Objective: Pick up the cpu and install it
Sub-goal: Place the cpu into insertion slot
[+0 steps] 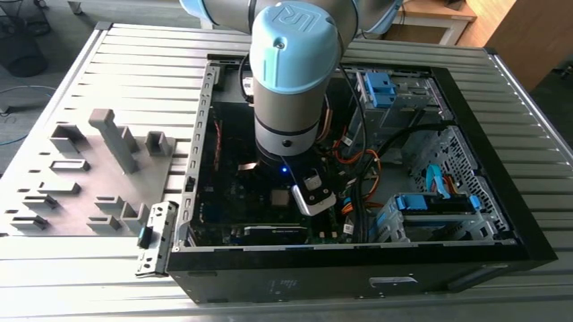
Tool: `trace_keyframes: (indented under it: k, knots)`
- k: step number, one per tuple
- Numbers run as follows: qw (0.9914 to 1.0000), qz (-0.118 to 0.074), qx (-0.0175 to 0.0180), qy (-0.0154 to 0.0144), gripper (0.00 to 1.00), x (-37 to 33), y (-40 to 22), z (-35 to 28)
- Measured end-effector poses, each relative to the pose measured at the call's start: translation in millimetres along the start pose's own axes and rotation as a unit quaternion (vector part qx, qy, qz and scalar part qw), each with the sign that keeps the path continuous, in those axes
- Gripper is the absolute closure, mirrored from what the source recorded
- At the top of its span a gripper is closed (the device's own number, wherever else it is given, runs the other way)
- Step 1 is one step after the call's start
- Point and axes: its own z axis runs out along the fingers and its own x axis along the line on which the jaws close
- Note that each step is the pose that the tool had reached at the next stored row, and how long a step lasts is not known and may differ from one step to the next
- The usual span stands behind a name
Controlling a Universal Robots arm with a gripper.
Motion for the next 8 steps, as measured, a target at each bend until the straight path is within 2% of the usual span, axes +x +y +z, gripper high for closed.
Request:
trace_keyframes:
  k: [8]
  knots:
    - [1.0, -0.001, 0.0001, 0.0001, 0.5, 0.0, 0.0, -0.9]
